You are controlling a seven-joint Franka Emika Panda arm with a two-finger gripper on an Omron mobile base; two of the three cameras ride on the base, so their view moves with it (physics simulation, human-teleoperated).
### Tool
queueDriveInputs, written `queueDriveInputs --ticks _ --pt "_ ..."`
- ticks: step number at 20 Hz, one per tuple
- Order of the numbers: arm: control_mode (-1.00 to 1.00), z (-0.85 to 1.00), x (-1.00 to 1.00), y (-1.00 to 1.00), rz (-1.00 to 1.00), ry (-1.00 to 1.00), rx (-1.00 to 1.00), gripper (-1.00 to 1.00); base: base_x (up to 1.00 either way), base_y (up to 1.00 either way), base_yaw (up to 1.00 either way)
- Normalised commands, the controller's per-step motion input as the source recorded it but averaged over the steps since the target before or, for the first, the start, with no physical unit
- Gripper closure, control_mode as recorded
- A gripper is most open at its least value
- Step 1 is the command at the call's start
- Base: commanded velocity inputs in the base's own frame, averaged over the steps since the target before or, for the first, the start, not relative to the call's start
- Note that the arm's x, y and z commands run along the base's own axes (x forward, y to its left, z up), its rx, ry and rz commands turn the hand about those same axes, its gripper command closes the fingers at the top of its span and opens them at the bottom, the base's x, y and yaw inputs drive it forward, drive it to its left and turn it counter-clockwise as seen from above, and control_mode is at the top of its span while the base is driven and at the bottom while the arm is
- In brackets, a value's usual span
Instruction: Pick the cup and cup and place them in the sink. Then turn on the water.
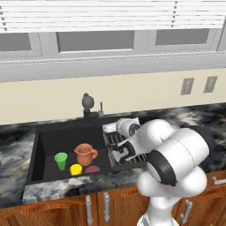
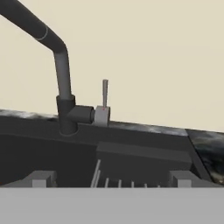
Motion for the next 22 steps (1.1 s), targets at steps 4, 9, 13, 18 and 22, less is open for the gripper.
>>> queueDriveInputs --ticks 4,9,13,18,22 --pt "-1.00 0.15 0.16 -0.03 0.03 0.00 0.00 -1.00 0.00 0.00 0.00" --pt "-1.00 0.06 0.25 -0.15 0.00 0.00 0.04 -1.00 0.00 0.00 0.00" --pt "-1.00 0.01 0.26 -0.28 0.00 0.00 0.06 -1.00 0.00 0.00 0.00" --pt "-1.00 0.01 0.18 -0.08 0.00 0.00 0.02 -1.00 0.00 0.00 0.00" --pt "-1.00 0.00 0.14 0.00 0.00 0.00 0.00 -1.00 0.00 0.00 0.00"
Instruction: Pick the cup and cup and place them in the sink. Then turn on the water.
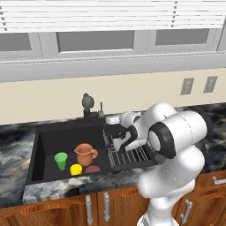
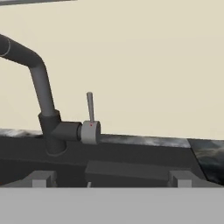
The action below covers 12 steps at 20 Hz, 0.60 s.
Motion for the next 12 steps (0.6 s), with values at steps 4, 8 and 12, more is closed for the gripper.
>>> queueDriveInputs --ticks 4,8,12 --pt "-1.00 0.00 0.19 0.00 0.00 0.00 0.00 -1.00 0.00 0.00 0.00" --pt "-1.00 0.00 0.20 0.00 0.00 0.00 0.00 -1.00 0.00 0.00 0.00" --pt "-1.00 0.00 0.19 0.00 0.01 0.00 0.00 -1.00 0.00 0.00 0.00"
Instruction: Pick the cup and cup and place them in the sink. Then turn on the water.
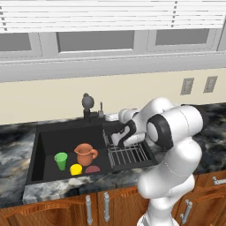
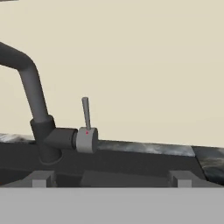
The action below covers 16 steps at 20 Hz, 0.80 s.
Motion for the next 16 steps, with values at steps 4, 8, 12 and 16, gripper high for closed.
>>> queueDriveInputs --ticks 4,8,12,16 --pt "-1.00 0.00 0.16 0.00 0.02 0.00 0.00 -1.00 0.00 0.00 0.00" --pt "-1.00 0.00 0.19 0.00 0.00 0.00 0.00 -1.00 0.00 0.00 0.00" --pt "-1.00 0.00 0.22 0.00 0.00 0.00 0.00 -1.00 0.00 0.00 0.00" --pt "-1.00 0.00 0.20 0.00 0.00 0.00 0.00 -1.00 0.00 0.00 0.00"
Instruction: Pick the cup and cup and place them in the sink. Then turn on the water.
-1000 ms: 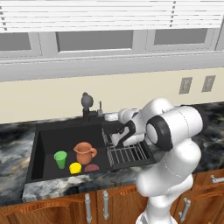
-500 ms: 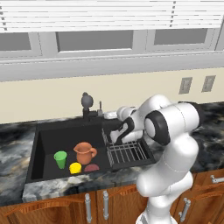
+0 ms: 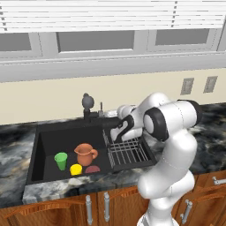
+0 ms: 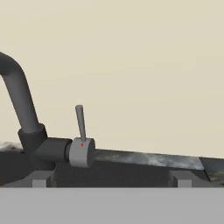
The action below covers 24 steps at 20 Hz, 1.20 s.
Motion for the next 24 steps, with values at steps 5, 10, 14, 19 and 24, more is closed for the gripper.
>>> queueDriveInputs --ticks 5,10,14,19,24 --pt "-1.00 0.00 0.13 0.00 0.00 0.00 -0.02 -1.00 0.00 0.00 0.00" --pt "-1.00 0.00 0.17 0.00 0.00 0.00 -0.02 -1.00 0.00 0.00 0.00" --pt "-1.00 0.00 0.14 0.05 0.00 0.00 -0.04 -1.00 0.00 0.00 0.00" --pt "-1.00 0.00 0.01 0.09 0.00 -0.01 -0.02 -1.00 0.00 0.00 0.00" --pt "-1.00 0.00 0.00 0.07 0.00 0.00 0.00 -1.00 0.00 0.00 0.00"
